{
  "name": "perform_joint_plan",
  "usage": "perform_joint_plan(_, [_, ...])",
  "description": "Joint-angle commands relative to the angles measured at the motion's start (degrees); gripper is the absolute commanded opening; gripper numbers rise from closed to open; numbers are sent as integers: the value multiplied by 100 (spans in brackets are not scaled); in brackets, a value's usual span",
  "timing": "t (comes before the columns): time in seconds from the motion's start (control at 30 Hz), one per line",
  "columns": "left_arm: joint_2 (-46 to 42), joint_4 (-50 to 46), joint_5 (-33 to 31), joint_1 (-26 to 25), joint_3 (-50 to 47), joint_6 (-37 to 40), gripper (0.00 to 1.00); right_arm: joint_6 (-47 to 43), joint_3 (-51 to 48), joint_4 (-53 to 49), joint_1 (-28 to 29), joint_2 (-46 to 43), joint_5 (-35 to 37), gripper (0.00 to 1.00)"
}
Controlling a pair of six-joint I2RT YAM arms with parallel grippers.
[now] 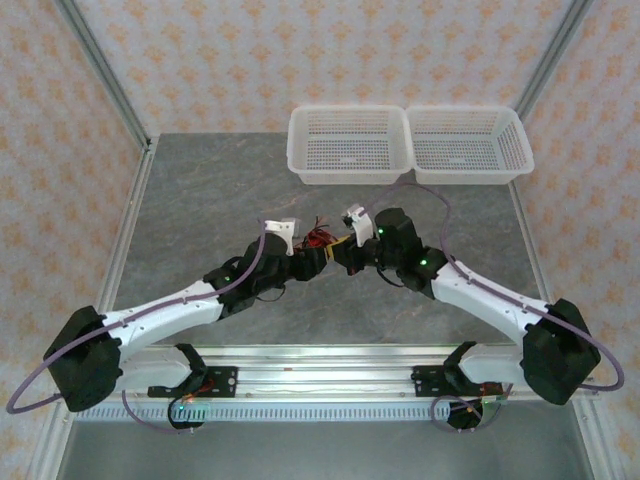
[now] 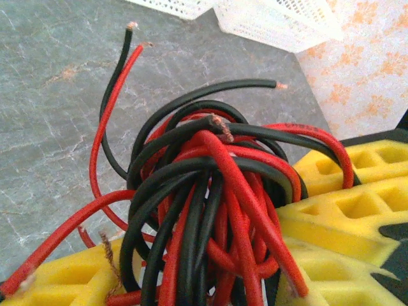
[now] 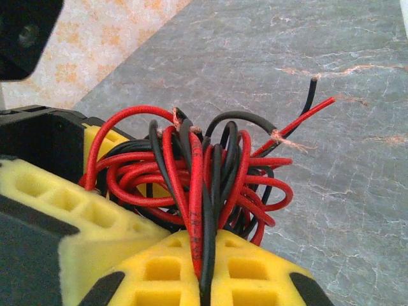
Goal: Untangle the cables
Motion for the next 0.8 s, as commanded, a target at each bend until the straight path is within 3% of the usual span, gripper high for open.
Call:
perform_joint_plan(0.0, [57, 174, 63, 2, 115, 8, 50, -479, 504, -397, 81, 64, -268, 0])
perform_joint_plan(0.1, [63, 173, -36, 3, 106, 11, 44, -886, 845, -990, 122, 185, -278, 0])
perform_joint_plan(0.33, [131, 310, -103, 10, 74, -102, 0, -1464, 1387, -1873, 180, 390, 13, 0])
perform_joint_plan(0.53, [-63, 529, 428, 128, -46, -385, 0, -1700, 1670, -2211, 195, 464, 1411, 0])
perform_joint_plan(0.77, [-651, 851, 1232, 455, -428, -914, 0, -1647, 1511, -1710, 204, 358, 2697, 0])
